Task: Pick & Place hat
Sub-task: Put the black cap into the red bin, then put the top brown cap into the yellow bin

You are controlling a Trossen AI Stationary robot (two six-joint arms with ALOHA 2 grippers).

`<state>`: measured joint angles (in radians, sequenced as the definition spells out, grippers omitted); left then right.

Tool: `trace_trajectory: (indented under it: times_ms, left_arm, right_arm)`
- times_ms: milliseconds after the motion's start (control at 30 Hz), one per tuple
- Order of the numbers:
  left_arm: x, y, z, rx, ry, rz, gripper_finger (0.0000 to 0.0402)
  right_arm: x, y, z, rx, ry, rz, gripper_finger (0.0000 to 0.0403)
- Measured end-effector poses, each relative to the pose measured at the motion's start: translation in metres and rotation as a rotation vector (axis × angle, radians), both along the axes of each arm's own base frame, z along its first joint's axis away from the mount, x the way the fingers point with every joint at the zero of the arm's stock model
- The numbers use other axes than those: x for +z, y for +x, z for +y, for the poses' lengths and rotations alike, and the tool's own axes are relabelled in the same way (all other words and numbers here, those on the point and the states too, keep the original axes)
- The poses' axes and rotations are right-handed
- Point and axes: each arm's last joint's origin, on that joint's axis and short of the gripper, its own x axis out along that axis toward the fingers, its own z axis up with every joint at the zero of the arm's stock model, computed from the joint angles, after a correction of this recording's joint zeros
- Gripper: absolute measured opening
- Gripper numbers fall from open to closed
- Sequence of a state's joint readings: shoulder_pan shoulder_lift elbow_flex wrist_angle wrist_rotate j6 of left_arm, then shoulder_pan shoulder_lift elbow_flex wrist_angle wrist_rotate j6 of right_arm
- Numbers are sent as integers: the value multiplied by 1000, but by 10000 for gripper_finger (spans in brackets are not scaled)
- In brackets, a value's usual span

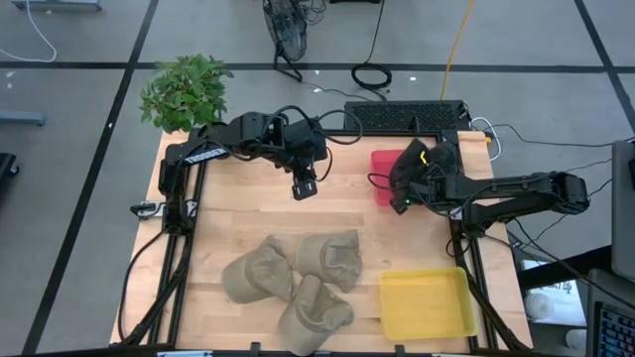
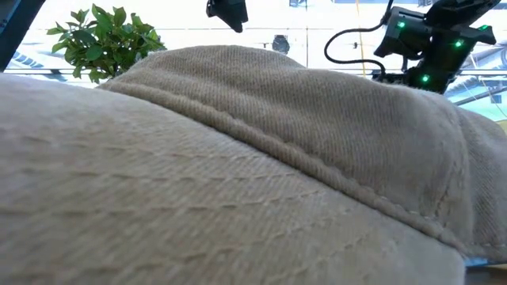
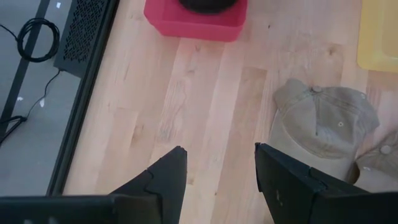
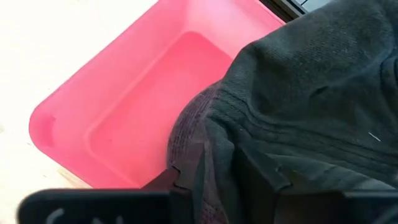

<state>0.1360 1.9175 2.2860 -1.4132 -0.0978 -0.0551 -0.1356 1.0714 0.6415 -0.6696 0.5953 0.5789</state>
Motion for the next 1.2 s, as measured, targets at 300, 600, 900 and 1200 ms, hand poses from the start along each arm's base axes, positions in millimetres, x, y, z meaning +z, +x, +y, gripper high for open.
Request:
trace_trajectory:
  times_ms: [300, 600, 900, 1200]
  left_arm:
    - [0, 0, 0, 1, 0, 0, 189]
    - [0, 0, 0, 2, -1, 0, 189]
    - [0, 0, 0, 2, -1, 0, 189]
    - [0, -1, 0, 2, -2, 6, 189]
  right_arm:
    - [1, 1, -1, -23, -13, -24, 118]
    - [23, 8, -12, -63, -111, -57, 115]
    - [50, 16, -22, -68, -185, -97, 116]
    - [47, 8, -30, -121, -199, -13, 116]
